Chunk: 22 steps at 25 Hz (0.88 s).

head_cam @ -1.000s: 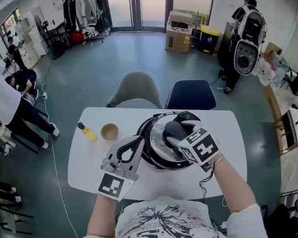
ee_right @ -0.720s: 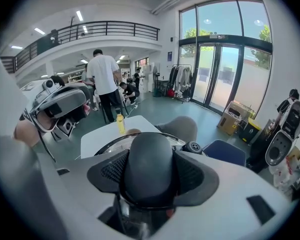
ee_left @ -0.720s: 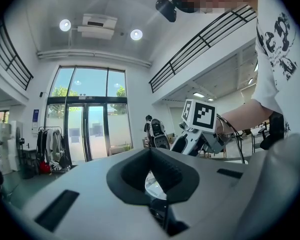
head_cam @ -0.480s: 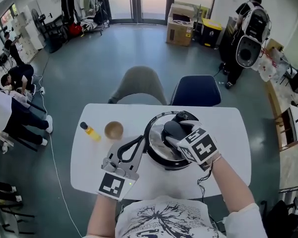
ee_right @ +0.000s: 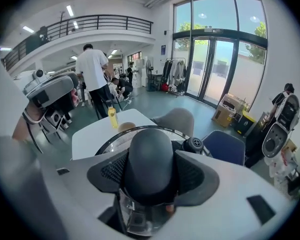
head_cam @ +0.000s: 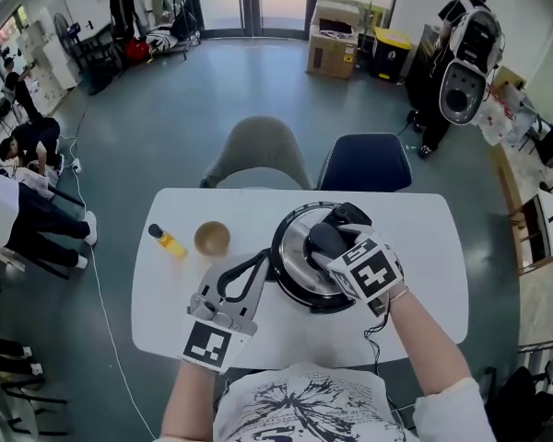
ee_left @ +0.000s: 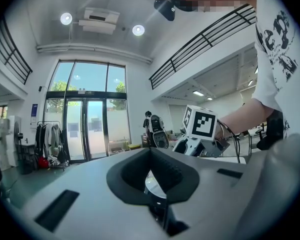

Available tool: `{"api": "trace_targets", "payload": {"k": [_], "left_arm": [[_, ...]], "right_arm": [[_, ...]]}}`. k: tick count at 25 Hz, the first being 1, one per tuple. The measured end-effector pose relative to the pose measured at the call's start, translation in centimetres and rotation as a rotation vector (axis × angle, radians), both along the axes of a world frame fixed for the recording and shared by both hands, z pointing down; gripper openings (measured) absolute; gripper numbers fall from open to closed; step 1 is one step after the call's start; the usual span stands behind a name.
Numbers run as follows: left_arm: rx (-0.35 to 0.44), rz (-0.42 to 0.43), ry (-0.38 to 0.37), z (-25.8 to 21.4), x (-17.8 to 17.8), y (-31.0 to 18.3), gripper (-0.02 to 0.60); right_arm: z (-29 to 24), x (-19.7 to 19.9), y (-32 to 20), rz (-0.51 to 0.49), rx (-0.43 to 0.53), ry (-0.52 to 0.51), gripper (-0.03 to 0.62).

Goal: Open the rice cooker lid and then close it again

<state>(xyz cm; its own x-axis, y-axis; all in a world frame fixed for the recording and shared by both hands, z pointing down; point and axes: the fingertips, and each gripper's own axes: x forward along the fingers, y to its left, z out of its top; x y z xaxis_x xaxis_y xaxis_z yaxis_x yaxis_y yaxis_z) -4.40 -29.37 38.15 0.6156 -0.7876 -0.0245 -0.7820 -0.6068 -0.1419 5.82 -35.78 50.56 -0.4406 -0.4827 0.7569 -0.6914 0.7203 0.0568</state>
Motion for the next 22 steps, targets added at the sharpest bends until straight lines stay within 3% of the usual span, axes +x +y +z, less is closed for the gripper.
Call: {"api": "trace_targets", "payload": {"k": [11,14,17,22], "left_arm": [[0.004,0.013,0.002,0.0,0.3,0.1,0.014],[0.013,0.011,-0.008,-0.4,1.4,0.5,0.014],[0.026,-0.001,-0.061,-0.3,1.5,1.1,0.014],[0.017,-0.034,-0.032,-1.2,1.9,0.8,0.014]], "right_arm": [[0.5,-0.5,-0.3,0.033,0.029,-0.016,0.306],[-0.2,0.8,-0.4,0.017,0.079,-0.007,0.401],[-1.6,0.7,0.2,0.014,0.096,-0.08,0.416],[-6.2,1.8,0.2,0.034,0.301,-0.195,0.295]]}}
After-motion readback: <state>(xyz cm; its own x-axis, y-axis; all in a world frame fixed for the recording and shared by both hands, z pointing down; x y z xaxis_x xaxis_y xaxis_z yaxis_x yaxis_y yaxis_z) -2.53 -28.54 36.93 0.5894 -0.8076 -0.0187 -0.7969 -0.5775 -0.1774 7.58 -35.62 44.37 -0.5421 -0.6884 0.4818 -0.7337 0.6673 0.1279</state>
